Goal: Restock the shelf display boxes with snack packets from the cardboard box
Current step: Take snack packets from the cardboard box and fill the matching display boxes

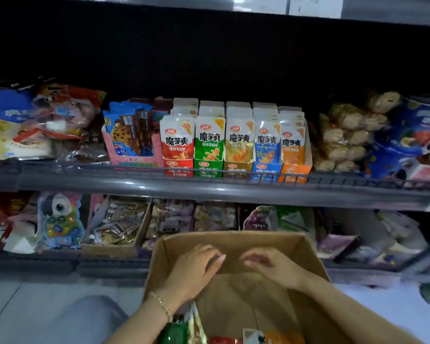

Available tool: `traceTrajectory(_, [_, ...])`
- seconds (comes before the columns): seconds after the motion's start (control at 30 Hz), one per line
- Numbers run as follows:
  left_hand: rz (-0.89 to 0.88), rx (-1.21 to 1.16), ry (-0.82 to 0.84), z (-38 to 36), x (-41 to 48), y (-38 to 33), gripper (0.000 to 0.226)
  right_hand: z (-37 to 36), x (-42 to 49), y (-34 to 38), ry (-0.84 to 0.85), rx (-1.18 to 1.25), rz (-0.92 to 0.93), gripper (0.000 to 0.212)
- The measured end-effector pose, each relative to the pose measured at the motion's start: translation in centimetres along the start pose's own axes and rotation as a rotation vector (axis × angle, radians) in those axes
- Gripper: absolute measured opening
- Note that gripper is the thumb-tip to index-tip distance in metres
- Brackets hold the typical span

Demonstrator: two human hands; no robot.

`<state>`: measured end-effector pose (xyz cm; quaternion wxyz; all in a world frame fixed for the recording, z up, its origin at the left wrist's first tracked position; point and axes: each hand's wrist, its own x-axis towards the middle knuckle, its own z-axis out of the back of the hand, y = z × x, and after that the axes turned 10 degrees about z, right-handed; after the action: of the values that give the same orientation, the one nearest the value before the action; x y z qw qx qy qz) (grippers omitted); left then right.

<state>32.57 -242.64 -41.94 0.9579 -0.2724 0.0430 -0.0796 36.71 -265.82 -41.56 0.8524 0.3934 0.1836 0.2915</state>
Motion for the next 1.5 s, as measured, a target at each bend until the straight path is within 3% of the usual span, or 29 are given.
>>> traceTrajectory(0.1, [0.124,0.028,0.271,-4.2,-0.5,1.7,0.039,-3.9,-1.7,-5.0,0.215,-0.071,-0.21,0.036])
traceTrajectory(0.2, [0.218,0.068,0.442,-7.4,-1.7,3.1,0.04,-6.8,-3.1,-8.3,0.269,0.031,-0.386,0.029])
traceTrajectory(0.3, [0.237,0.154,0.567,-9.9,-3.3,4.1,0.041,-8.3,-4.2,-9.1,0.327,0.07,-0.454,0.031])
traceTrajectory(0.47, [0.19,0.304,0.637,-11.8,-4.4,3.9,0.055,-9.4,-5.1,-9.1,0.463,-0.06,-0.49,0.039])
traceTrajectory(0.63, [0.167,0.336,0.737,-11.9,-4.8,3.2,0.072,-10.8,-5.5,-9.0,0.438,-0.14,-0.411,0.025])
traceTrajectory(0.7, [0.133,0.356,0.765,-11.8,-5.0,3.0,0.073,-11.0,-5.6,-8.8,0.377,-0.076,-0.383,0.014])
traceTrajectory(0.83, [0.166,0.267,0.829,-11.6,-5.1,2.7,0.071,-11.1,-5.2,-8.2,0.224,0.125,-0.365,0.018])
traceTrajectory(1.1, [0.081,0.301,0.775,-11.7,-5.4,2.3,0.044,-13.7,-4.5,-8.3,0.275,0.155,-0.358,0.022])
traceTrajectory(1.3, [0.161,0.037,0.631,-11.0,-3.9,3.5,0.015,-11.6,-3.8,-8.0,0.191,0.299,-0.343,0.015])
traceTrajectory(1.4, [0.18,-0.165,0.536,-9.7,-2.6,2.7,0.018,-9.3,-3.6,-7.2,0.042,0.373,-0.326,0.02])
traceTrajectory(1.5, [0.182,-0.207,0.433,-8.7,-1.0,2.1,0.031,-7.5,-3.2,-5.6,0.016,0.392,-0.288,0.023])
